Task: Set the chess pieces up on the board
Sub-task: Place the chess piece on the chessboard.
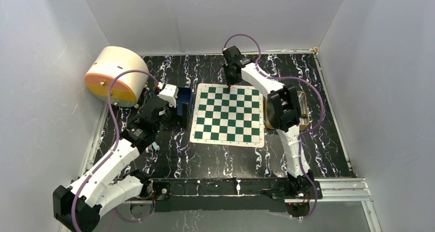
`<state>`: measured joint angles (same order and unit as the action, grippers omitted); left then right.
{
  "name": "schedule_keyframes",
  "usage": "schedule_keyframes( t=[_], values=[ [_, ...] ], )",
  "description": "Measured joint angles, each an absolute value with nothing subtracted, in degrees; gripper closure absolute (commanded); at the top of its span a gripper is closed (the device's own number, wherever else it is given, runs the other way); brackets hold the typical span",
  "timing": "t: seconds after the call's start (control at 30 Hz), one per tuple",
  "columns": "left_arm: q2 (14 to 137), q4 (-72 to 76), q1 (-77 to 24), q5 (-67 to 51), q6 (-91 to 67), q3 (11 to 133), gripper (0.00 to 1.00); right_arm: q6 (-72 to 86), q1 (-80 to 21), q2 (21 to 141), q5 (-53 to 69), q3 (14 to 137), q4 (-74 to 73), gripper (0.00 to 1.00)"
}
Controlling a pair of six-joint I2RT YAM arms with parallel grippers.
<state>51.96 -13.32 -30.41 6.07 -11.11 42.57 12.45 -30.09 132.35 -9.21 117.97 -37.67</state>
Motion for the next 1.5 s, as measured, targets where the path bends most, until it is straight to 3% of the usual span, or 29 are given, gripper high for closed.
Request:
schedule_keyframes(
  t=[1.5],
  values=[
    [51.96, -13.34, -30.41, 6.22, -11.11, 42.57, 0.06, 13.19, -31.0, 134.91, -16.4, 120.81, -40.8, 0.76]
  ],
)
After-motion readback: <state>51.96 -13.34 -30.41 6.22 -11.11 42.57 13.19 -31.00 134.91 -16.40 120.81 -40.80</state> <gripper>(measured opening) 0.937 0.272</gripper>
